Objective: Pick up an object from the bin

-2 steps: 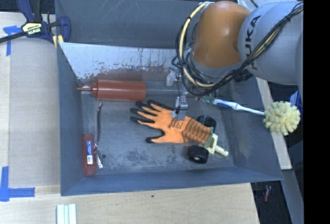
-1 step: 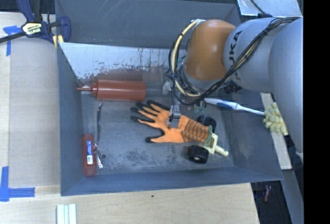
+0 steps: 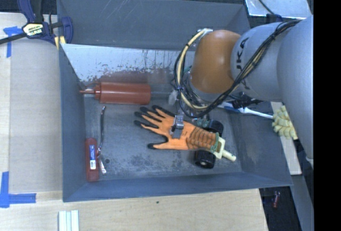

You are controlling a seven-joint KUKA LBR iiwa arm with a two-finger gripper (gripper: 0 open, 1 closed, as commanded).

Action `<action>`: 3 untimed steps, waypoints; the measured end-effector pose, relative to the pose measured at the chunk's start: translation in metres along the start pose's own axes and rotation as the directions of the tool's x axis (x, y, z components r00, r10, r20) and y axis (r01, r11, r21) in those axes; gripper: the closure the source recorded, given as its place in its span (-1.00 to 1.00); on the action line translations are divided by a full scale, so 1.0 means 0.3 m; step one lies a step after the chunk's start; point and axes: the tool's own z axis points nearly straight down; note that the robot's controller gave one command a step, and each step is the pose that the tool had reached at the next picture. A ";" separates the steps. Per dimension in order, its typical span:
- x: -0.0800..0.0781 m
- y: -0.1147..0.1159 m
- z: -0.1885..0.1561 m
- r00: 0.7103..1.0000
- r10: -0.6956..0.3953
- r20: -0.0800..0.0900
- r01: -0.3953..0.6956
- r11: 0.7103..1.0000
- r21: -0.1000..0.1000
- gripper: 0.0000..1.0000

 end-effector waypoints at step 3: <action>0.001 0.047 0.000 0.990 0.138 0.000 -0.138 0.990 0.001 1.00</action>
Offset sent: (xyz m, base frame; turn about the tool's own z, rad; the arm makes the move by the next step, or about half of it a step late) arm 0.0000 0.0000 0.0000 0.0000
